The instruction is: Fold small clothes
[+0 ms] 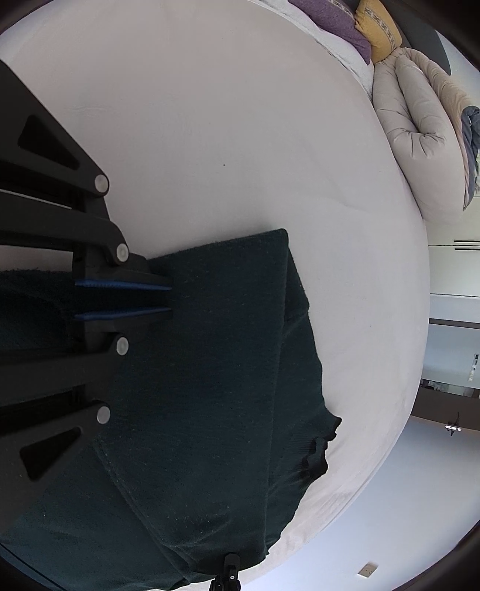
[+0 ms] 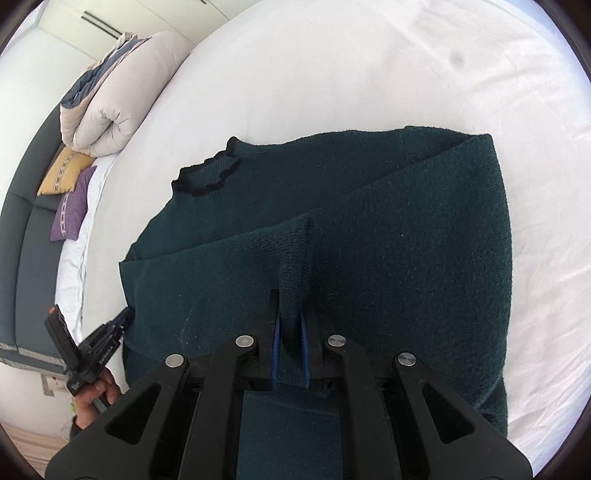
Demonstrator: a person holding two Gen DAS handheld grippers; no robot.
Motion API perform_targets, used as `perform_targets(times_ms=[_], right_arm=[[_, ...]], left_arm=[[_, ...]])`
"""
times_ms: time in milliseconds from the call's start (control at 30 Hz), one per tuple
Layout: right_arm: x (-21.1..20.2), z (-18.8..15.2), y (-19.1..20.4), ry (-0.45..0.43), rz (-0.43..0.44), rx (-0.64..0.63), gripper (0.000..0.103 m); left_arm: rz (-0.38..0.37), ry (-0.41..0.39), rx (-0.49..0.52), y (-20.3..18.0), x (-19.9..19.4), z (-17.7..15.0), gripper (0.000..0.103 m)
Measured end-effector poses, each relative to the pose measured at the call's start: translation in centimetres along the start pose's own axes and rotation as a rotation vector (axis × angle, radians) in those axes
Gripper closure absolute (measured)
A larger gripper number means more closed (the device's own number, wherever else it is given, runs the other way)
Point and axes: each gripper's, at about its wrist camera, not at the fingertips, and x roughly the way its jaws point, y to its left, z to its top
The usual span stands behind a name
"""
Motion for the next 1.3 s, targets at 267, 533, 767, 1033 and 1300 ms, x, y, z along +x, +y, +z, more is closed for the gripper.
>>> perform_targets(times_ms=[267, 533, 767, 1033, 1300], right_arm=[[0.7, 0.8, -2.3, -0.035, -0.002, 0.12, 0.095], [-3.9, 0.8, -2.0, -0.214, -0.071, 0.115, 0.094], [0.6, 0.2, 2.1, -0.017, 0.378, 0.066, 0.094], [6.2, -1.6, -1.7, 0.046, 0.458, 0.231, 0.095], [5.8, -4.6, -3.1, 0.038, 0.497, 0.259, 0.095]], left_arm=[[0.01, -0.003, 0.023, -0.3, -0.1, -0.3, 0.091], [-0.065, -0.036, -0.08, 2.1, -3.5, 1.3, 0.087], [-0.298, 0.074, -0.259, 4.6, 1.1, 4.5, 0.087], [-0.315, 0.059, -0.206, 3.9, 1.6, 1.9, 0.087], [-0.18, 0.015, -0.064, 2.1, -2.4, -2.2, 0.077]])
